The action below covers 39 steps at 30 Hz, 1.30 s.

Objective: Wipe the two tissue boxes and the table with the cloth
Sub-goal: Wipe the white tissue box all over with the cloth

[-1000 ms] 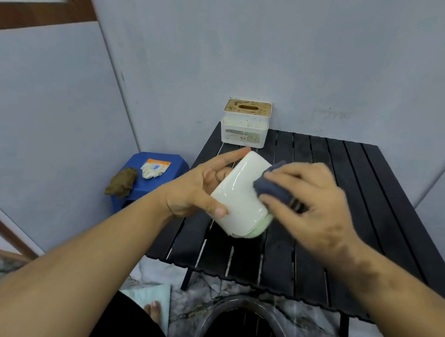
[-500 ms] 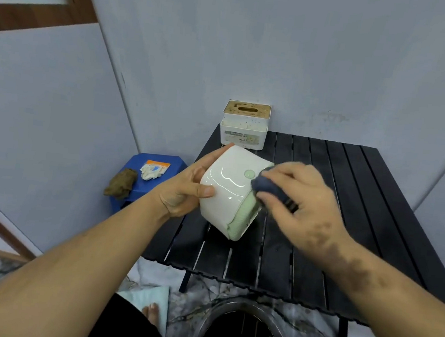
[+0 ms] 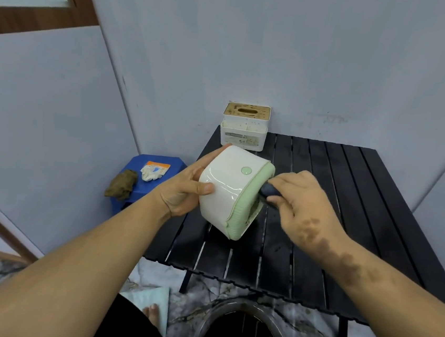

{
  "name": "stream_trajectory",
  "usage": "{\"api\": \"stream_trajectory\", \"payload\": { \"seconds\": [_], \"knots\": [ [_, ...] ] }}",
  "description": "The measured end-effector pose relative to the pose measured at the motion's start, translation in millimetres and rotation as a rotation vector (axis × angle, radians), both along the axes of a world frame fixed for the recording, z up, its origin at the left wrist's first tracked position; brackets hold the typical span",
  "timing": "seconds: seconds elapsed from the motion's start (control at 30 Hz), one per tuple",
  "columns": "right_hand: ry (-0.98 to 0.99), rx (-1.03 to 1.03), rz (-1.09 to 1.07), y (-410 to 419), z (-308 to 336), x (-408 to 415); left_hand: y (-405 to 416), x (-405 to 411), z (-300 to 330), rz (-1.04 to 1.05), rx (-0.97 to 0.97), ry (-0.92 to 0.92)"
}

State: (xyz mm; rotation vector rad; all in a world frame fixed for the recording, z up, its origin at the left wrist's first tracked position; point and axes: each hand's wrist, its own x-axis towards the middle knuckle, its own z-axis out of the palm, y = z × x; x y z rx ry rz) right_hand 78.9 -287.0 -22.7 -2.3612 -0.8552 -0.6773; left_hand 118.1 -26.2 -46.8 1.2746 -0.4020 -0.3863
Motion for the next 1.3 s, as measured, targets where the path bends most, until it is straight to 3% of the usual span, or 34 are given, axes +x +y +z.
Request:
{"api": "stream_trajectory", "payload": {
  "seconds": [0.17, 0.37, 0.83, 0.97, 1.03, 1.2, 1.3],
  "knots": [
    [0.076, 0.209, -0.209, -12.5, 17.9, 9.8, -5.8, 0.4, 3.0, -0.039, 0.034, -0.035],
    [0.104, 0.200, -0.078, -11.1, 25.4, 16.5, -8.2, 2.5, 6.3, -0.083, 0.068, -0.069],
    [-0.294, 0.015, -0.044, 0.5, 6.3, -9.6, -23.7, 3.5, 16.6, -0.087, 0.180, -0.067],
    [-0.456, -0.150, 0.003, 13.8, -2.2, -30.3, -23.3, 5.5, 19.3, -0.096, 0.191, -0.074],
    [-0.400, -0.068, 0.021, 8.5, -2.3, -25.7, -21.1, 8.7, 21.5, -0.089, 0.218, -0.076],
    [0.056, 0.280, -0.177, -26.1, -5.8, 6.4, -9.3, 14.8, 31.3, -0.064, 0.377, -0.121],
    [0.167, 0.392, -0.183, -30.9, -13.4, 16.9, -2.4, 15.7, 40.6, -0.023, 0.515, -0.199]
  ]
}}
